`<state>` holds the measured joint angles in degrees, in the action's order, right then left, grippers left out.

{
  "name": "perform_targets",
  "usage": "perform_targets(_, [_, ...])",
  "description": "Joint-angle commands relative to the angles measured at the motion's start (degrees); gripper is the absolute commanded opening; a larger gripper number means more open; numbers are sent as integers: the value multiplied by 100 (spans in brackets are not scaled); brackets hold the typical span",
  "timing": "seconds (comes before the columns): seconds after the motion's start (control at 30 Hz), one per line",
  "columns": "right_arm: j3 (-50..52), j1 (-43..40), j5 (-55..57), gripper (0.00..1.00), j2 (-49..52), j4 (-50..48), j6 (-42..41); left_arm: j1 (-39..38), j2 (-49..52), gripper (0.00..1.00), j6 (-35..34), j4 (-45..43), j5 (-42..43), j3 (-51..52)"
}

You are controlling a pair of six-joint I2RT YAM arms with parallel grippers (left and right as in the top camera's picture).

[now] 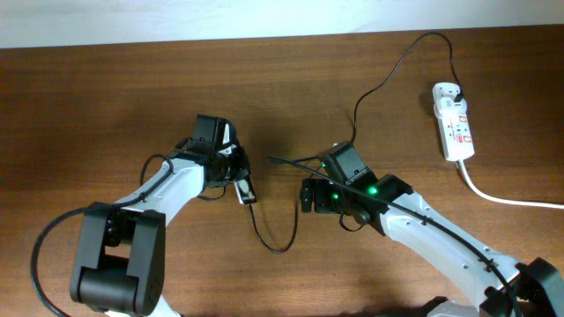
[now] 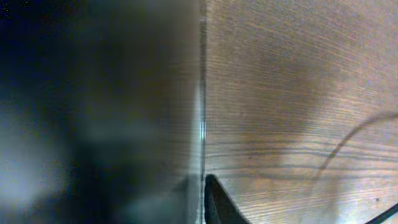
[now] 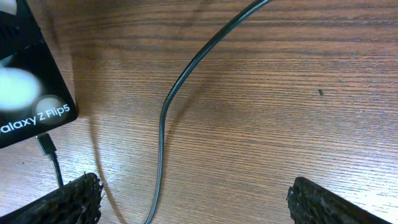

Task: Plug charger to phone and switch on socket
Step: 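Lower the plugged phone flat onto the table with the left gripper and release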

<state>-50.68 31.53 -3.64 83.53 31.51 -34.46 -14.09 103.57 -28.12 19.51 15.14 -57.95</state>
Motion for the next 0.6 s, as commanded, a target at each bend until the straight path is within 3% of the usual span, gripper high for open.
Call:
perform_targets(0.0, [-22, -11, 116, 99, -44, 4, 15, -17, 52, 18, 81, -39, -11, -20])
perform_targets(0.2, [-22, -11, 116, 99, -44, 2, 17, -17, 52, 40, 81, -55, -11, -20])
perform_targets(0.47, [-22, -11, 116, 99, -44, 4, 17, -17, 52, 58, 81, -57, -11, -20])
perform_targets(0.57, [-22, -11, 116, 99, -44, 2, 17, -17, 52, 73, 81, -52, -13, -20])
